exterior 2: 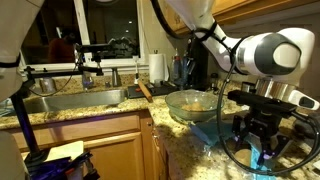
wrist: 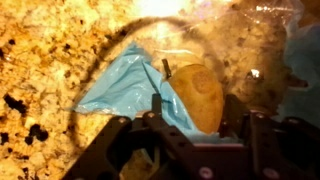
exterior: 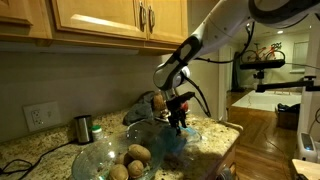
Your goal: Pick a potato from the bag and place it in the glass basin
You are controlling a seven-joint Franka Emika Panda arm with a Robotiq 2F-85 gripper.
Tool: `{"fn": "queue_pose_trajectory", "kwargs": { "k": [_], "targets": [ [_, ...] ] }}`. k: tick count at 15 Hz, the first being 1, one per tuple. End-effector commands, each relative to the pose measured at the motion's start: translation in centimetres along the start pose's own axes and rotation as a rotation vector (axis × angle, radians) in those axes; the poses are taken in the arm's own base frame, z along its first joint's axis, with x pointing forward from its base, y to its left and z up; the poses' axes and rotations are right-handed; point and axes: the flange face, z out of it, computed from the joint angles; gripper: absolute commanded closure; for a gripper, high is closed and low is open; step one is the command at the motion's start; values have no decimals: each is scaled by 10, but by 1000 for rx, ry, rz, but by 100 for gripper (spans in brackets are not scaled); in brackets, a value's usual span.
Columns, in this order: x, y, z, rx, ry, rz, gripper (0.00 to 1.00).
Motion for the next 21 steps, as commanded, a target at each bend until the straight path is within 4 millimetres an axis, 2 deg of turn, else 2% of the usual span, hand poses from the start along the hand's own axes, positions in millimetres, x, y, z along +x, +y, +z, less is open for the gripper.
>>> {"fn": "queue_pose_trajectory", "kwargs": {
  "k": [1, 21],
  "targets": [
    [-15, 0, -14, -28, -5, 3, 2],
    [-9, -32, -17, 11, -65, -67, 0]
  ]
}}
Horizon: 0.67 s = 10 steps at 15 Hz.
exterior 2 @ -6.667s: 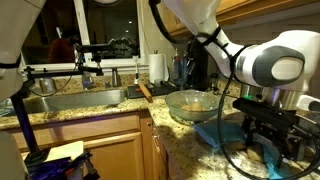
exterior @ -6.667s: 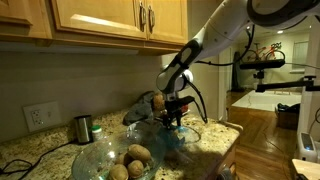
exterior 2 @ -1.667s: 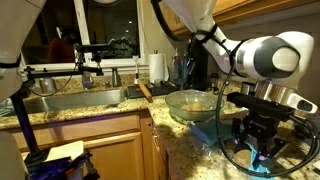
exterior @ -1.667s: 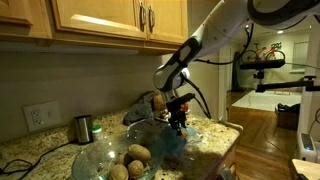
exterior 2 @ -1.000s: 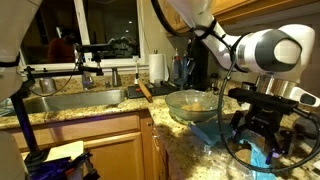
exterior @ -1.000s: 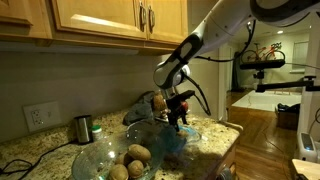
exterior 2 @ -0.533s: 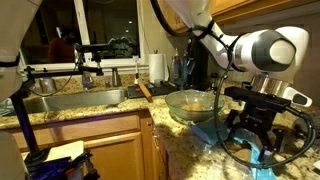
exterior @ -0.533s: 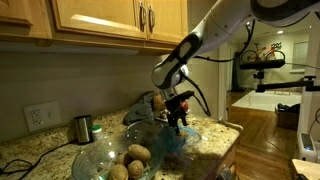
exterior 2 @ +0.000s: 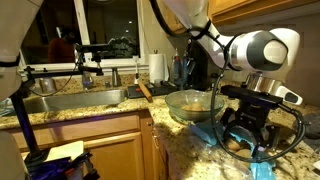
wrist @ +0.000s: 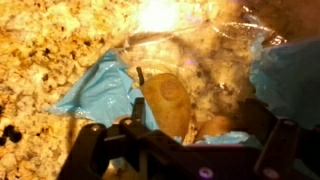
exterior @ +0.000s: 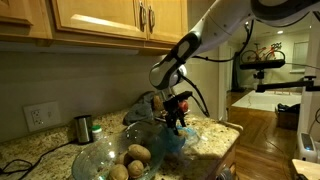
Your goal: Pick a potato from the bag and place it in the glass basin
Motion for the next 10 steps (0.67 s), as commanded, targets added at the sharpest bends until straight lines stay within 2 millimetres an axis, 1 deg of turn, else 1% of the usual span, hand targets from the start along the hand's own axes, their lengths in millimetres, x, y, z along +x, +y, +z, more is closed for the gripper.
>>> {"fn": "queue_pose_trajectory", "kwargs": {
  "k": [1, 10],
  "targets": [
    [-7, -5, -11, 8, -10, -25, 0],
    [1, -21, -14, 7, 4, -86, 0]
  ]
}}
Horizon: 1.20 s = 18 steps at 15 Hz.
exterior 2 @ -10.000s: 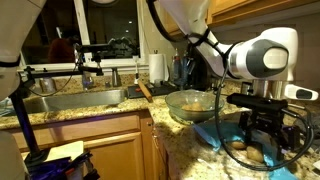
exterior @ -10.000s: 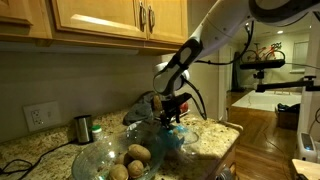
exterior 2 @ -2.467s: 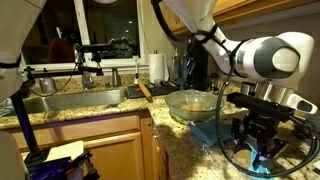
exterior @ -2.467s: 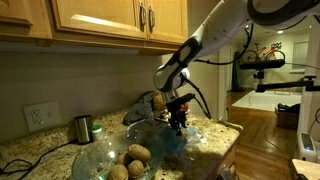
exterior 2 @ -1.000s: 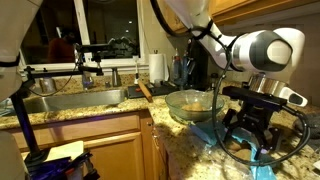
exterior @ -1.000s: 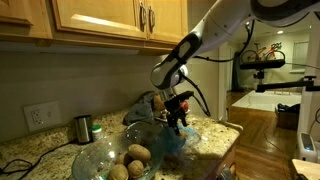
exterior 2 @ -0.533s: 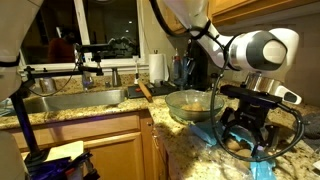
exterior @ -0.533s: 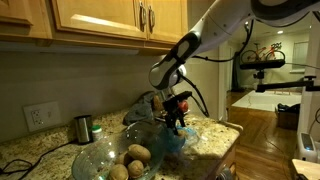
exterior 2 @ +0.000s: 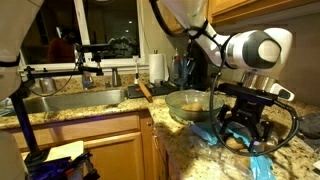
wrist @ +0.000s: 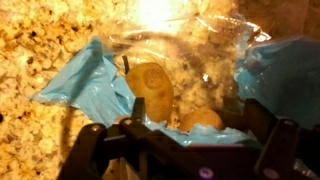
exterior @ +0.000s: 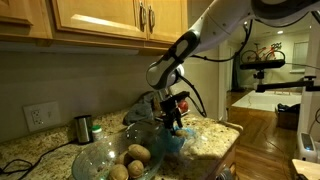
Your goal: Pick a potato from the bag and place it in the glass basin
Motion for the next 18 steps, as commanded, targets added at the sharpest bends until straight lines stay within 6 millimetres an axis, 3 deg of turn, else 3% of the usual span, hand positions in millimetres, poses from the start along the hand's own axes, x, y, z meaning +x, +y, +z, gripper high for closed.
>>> {"fn": "queue_pose_trajectory", "kwargs": {
  "k": [1, 18],
  "targets": [
    [-4, -5, -9, 10, -6, -27, 0],
    [0, -13, -10, 74, -1, -103, 0]
  ]
}}
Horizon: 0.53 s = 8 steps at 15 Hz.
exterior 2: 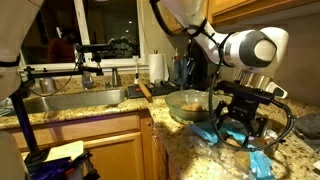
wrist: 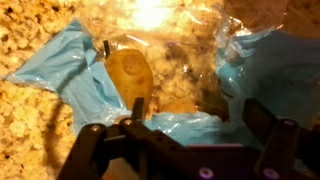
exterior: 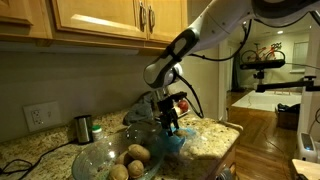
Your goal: Pick a potato from the bag and place it in the glass basin
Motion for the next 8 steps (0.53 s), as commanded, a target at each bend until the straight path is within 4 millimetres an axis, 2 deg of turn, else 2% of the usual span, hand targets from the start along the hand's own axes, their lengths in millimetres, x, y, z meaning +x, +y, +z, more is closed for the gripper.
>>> {"fn": "queue_pose_trajectory", "kwargs": {
  "k": [1, 8],
  "targets": [
    [-6, 2, -4, 46, -23, -19, 0],
    [-9, 12, 3, 31, -23, -26, 0]
  ]
}}
